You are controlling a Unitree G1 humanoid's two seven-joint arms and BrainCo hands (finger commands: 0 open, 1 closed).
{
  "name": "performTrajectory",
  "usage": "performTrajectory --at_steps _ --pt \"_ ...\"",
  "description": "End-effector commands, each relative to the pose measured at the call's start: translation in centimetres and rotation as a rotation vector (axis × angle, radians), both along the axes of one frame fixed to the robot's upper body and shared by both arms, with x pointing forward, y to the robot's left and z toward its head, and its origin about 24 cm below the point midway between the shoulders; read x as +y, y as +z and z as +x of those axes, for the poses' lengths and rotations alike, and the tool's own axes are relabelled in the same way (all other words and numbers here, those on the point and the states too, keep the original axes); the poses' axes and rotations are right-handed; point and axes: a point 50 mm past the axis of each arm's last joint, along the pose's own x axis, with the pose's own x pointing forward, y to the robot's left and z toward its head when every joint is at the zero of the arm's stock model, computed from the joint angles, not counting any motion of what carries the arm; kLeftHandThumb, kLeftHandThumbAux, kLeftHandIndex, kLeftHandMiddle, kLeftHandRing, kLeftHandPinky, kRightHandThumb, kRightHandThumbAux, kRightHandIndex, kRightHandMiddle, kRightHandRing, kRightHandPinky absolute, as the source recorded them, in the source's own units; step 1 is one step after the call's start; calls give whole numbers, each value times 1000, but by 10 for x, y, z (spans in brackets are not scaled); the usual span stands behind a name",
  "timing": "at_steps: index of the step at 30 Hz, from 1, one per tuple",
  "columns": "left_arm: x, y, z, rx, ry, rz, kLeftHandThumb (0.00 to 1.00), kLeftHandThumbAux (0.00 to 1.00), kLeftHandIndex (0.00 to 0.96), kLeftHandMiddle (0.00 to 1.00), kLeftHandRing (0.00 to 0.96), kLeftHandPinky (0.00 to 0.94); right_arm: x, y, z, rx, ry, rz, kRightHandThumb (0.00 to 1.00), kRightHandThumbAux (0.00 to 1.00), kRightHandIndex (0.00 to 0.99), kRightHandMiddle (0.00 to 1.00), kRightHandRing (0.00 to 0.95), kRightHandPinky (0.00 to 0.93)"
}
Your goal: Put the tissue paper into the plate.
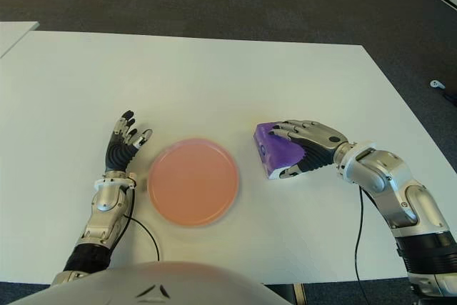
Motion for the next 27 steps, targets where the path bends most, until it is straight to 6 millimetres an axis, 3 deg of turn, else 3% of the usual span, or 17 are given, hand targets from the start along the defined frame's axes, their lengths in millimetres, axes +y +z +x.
performTrajectory --at_steps 1,16,27 --pt "4 -16 -10 79 24 7 0 649 0 0 0 0 -2 -9 9 -10 -17 -4 32 444 0 0 0 0" --pt "7 -16 -11 82 40 6 0 644 0 0 0 0 -12 -10 27 -117 -79 60 91 467 0 0 0 0" --pt "10 -16 -14 88 53 23 0 635 0 0 0 0 -12 -13 31 -134 -97 103 102 471 0 0 0 0"
